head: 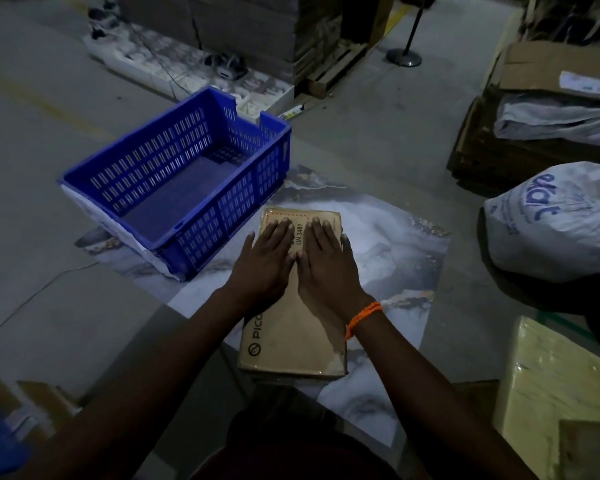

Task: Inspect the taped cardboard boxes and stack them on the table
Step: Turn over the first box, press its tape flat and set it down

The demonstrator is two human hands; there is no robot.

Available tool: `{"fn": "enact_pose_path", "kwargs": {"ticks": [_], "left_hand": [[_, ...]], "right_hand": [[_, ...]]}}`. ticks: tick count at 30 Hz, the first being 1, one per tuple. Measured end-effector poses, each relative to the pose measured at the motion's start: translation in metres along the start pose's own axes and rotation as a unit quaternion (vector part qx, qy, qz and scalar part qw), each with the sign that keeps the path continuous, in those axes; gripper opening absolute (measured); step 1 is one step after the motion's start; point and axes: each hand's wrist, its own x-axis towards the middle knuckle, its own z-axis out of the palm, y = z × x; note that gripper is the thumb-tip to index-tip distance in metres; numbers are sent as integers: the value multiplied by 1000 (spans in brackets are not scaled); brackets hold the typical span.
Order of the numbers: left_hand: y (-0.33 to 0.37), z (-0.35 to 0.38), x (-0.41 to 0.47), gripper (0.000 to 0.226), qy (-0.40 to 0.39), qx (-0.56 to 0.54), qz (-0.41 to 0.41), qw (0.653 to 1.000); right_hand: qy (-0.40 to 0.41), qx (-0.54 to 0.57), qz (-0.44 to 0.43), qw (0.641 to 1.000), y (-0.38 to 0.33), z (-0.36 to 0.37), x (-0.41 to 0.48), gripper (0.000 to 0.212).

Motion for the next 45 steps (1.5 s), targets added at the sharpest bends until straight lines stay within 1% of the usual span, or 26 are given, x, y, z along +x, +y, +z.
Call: {"fn": "enact_pose_path", "kwargs": {"ticks": [4, 8, 13, 16, 19, 23, 26, 29, 33, 37, 40, 41, 42, 43, 44, 45], "left_hand": [[0, 6, 3, 68, 0, 5, -7, 1000], [-2, 6, 6, 67, -17, -1, -13, 1000], [2, 4, 2, 67, -5, 19, -10, 1000], [4, 6, -12, 63, 5, 50, 6, 999], [12, 15, -49, 62, 15, 64, 31, 997], [21, 21, -91, 64, -14, 8, 1, 1000], [24, 22, -111, 62, -19, 6, -7, 1000], [29, 25, -126, 62, -2, -14, 3, 1000], [30, 28, -125, 63, 20, -43, 17, 999], [26, 31, -123, 66, 25, -69, 47, 996], [26, 33, -123, 69, 42, -98, 48, 993], [27, 34, -123, 70, 50, -111, 45, 992], [28, 33, -123, 70, 57, -124, 42, 990], [30, 33, -122, 70, 63, -137, 41, 988], [32, 32, -120, 68, 71, -148, 41, 986], [36, 33, -118, 67, 79, -157, 45, 983]], "right_hand": [[7, -16, 11, 1000, 5, 12, -1, 69], [1, -8, 13, 1000, 3, 13, 1, 71], [10, 2, 12, 1000, 4, 11, 0, 68], [1, 6, 1, 1000, 4, 8, -11, 71], [2, 22, -15, 1000, 0, 10, -45, 70], [8, 29, -7, 1000, -3, 17, -89, 64], [13, 29, -11, 999, -8, 16, -117, 61], [9, 20, -13, 1000, -13, 17, -137, 61], [19, 14, -9, 1000, -14, 23, -138, 60], [24, 43, -12, 999, -13, 25, -137, 60], [40, 73, -19, 996, -14, 25, -137, 63], [55, 111, 4, 992, -15, 26, -138, 66], [64, 186, 56, 979, -16, 25, -140, 71], [63, 288, 127, 947, -17, 23, -142, 77], [56, 380, 188, 904, -17, 21, -144, 79], [55, 442, 225, 867, -15, 18, -143, 74]]}}
